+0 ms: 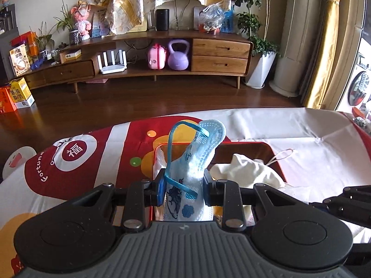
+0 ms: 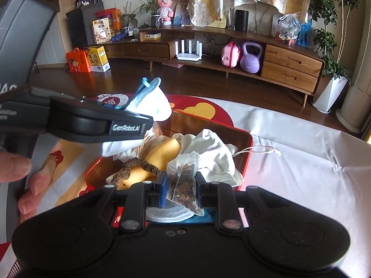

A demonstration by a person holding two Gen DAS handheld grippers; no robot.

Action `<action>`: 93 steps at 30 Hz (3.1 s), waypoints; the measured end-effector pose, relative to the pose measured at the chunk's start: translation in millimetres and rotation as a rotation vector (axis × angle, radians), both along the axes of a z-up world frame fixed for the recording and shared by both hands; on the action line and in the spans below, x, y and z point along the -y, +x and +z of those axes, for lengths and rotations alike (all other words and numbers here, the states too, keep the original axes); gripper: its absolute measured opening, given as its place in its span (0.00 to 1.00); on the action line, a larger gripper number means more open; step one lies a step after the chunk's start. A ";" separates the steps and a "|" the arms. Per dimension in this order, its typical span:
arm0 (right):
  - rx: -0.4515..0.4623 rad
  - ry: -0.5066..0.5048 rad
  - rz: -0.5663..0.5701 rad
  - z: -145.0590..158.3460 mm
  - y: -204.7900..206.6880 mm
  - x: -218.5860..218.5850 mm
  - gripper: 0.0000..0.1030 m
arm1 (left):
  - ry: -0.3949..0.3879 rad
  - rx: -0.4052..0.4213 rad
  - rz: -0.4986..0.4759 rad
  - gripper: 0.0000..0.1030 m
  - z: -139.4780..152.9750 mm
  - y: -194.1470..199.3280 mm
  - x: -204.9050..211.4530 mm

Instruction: Organize soft objects

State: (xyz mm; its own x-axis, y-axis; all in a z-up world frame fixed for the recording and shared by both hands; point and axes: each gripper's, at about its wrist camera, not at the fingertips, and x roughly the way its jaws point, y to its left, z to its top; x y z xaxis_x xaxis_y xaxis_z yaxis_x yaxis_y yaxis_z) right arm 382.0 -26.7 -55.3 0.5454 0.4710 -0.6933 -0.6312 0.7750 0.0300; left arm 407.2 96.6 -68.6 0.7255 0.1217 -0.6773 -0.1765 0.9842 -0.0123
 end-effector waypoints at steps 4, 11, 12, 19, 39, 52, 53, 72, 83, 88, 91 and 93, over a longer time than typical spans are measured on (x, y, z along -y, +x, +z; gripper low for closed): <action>-0.014 -0.007 0.008 -9.4 4.4 -3.6 0.23 | 0.043 -0.019 -0.001 0.29 -10.4 11.1 1.4; -0.027 -0.019 0.011 -23.0 6.0 -2.4 0.26 | 0.026 -0.078 -0.024 0.29 -29.4 21.0 4.3; -0.031 -0.015 0.010 -24.1 6.0 -1.6 0.27 | 0.030 -0.077 -0.028 0.29 -31.0 20.5 5.1; -0.050 -0.009 0.010 -27.7 5.6 -1.4 0.52 | -0.018 -0.064 -0.048 0.56 -35.1 15.3 3.4; -0.001 0.014 0.000 0.8 -16.5 16.5 0.89 | -0.049 -0.024 -0.019 0.72 -7.3 -22.6 -5.6; 0.045 0.058 -0.045 38.0 -47.2 41.4 0.98 | -0.051 0.028 -0.054 0.81 26.9 -66.9 2.1; 0.052 0.056 -0.044 41.2 -50.8 42.8 0.99 | -0.047 0.034 -0.056 0.83 29.9 -71.2 3.2; 0.148 0.181 -0.128 84.4 -128.1 101.6 1.00 | -0.035 0.159 -0.127 1.00 73.7 -180.8 32.1; 0.217 0.216 -0.111 85.3 -179.3 116.6 1.00 | -0.030 0.209 -0.128 1.00 76.2 -243.5 39.4; 0.249 0.207 -0.106 81.0 -195.7 117.0 1.00 | -0.031 0.201 -0.128 1.00 74.2 -261.7 41.1; 0.269 0.211 -0.114 79.2 -201.8 117.9 1.00 | -0.044 0.197 -0.129 1.00 73.3 -270.7 42.4; 0.275 0.217 -0.119 78.2 -205.5 118.0 1.00 | -0.032 0.194 -0.129 1.00 71.8 -276.2 45.6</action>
State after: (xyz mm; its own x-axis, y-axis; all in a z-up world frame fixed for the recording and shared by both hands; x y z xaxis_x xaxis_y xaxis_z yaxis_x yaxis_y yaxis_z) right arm 176.5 -144.7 22.9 0.7572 0.5130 -0.4043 -0.5444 0.8377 0.0434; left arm 131.0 51.0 3.2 0.8505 -0.0001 -0.5259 -0.0405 0.9970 -0.0657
